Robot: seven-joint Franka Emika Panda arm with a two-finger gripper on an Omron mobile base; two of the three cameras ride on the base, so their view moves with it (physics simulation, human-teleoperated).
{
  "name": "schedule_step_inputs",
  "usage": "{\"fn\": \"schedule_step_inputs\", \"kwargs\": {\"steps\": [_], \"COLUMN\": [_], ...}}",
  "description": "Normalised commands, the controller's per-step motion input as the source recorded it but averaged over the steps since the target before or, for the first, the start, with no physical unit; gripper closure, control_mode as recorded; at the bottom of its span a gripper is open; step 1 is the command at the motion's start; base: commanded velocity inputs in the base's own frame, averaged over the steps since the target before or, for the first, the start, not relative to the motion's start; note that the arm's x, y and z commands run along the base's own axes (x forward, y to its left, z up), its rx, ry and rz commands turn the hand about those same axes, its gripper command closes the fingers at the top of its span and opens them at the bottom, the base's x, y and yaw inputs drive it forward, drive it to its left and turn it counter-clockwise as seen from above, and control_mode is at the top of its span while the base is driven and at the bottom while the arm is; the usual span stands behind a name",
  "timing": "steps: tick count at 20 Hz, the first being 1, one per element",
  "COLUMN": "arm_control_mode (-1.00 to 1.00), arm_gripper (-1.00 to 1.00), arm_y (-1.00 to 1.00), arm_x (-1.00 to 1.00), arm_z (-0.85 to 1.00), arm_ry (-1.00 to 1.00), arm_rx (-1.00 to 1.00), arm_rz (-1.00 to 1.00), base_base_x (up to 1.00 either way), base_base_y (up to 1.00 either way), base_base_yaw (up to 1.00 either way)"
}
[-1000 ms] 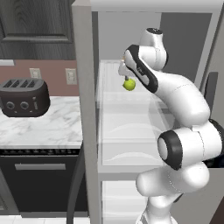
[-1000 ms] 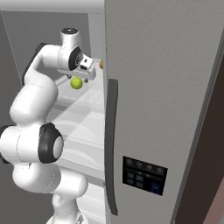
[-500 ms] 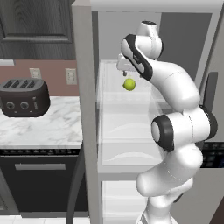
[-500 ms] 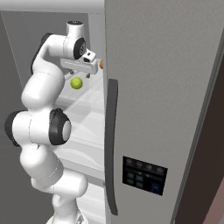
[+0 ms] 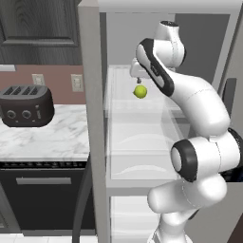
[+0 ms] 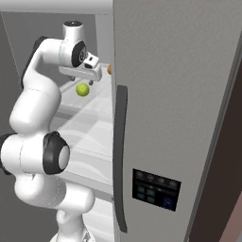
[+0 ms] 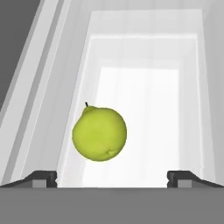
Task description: Pick up the pear and orange from the fridge and place one fruit on each plate on the dining counter.
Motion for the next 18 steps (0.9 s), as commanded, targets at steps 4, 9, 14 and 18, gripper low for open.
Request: {"fn": "schedule_step_inputs", "kwargs": {"steps": [4,9,14,18], "arm_control_mode": [-1.00,-1.00,-1.00,-1.00], "arm_gripper": [-1.00,-1.00,-1.00,-1.00], "arm_y": [0.04,0.04,0.12,0.03], "arm_x": [0.37,0.31,-0.07,-0.13], "arm_z": [-0.03,-0.01,0.00,-0.07], "arm_ry": [-0.01,-0.07,-0.10,0.00], "arm_rx": [0.00,0.00,0.00,-0.05], "arm_rz": [0.00,0.00,0.02,0.02], "base_base_x": [0.00,0.00,0.00,0.00], "base_base_y": [0.00,0.00,0.00,0.00], "base_base_yaw": [0.00,0.00,0.00,0.00]}}
